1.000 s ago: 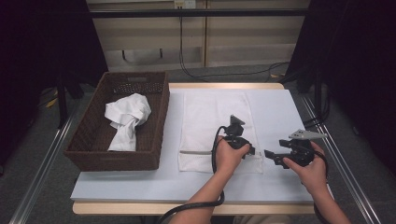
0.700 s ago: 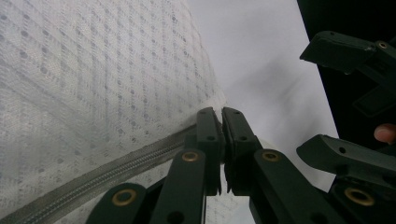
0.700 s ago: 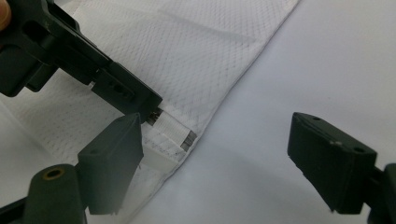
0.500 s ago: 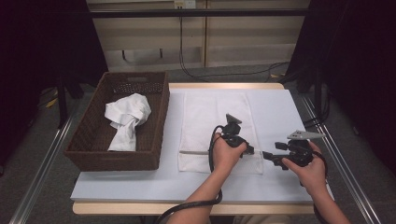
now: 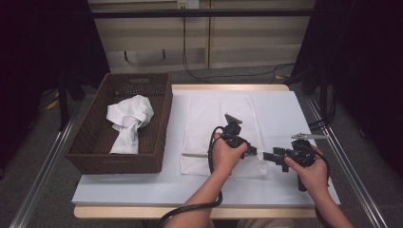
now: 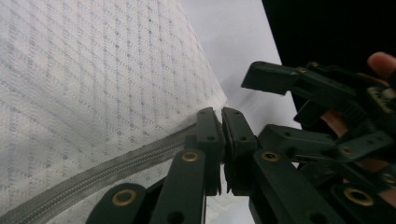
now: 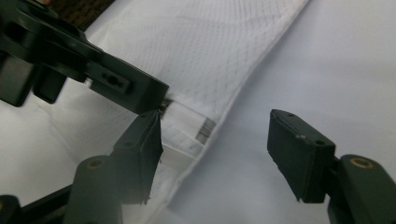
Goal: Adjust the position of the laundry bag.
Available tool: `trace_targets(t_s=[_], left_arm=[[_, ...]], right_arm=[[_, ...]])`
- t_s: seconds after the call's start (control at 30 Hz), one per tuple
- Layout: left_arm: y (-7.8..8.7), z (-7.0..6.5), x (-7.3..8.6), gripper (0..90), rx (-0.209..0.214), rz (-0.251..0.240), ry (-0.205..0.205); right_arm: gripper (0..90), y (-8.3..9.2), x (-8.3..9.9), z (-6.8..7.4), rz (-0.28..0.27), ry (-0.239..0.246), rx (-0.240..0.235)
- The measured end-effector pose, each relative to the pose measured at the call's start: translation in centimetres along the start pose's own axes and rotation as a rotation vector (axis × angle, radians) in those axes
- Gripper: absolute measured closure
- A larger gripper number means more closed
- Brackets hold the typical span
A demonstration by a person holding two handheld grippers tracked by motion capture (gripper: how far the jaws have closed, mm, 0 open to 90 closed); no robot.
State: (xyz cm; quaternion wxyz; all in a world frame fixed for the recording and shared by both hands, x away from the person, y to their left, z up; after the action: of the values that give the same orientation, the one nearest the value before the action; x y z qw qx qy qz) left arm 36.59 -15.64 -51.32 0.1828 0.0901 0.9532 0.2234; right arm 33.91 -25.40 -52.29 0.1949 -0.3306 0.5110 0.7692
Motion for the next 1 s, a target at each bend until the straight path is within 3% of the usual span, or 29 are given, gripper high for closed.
trace_targets(t_s=[0.1,0.13,0.3,0.47,1.0], left_arm=[[0.4,0.1,-0.1,86.7,0.003,-0.010,-0.001],[0.5,-0.1,-0.1,86.7,0.021,-0.005,0.002],[0.8,0.0,-0.2,86.7,0.028,-0.017,0.004],[1.0,0.1,-0.2,86.7,0.034,-0.021,0.004],[1.3,0.0,0.0,86.7,0.043,-0.012,0.003]], right_arm=[[37.2,-0.4,0.0,0.2,0.006,-0.041,-0.033],[37.6,-0.5,-0.1,0.5,0.011,-0.057,-0.054],[41.0,-0.8,-0.3,1.1,0.015,-0.078,-0.086],[47.1,-0.8,-0.6,2.3,0.034,-0.121,-0.155],[65.3,-0.6,-0.8,2.5,0.060,-0.168,-0.186]])
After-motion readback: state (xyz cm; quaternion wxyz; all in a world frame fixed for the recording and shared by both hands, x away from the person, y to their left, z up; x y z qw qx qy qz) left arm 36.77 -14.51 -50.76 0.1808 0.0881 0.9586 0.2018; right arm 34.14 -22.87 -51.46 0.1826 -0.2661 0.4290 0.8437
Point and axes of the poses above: each handheld gripper's, and its own axes: y roughly backward along the jaws, x roughly out of its underside, z roughly to its left, the point moved 10 cm from there along -y, roughly forward along the jaws, and after that the axes turned 10 degrees about x, right-handed, at the moved point
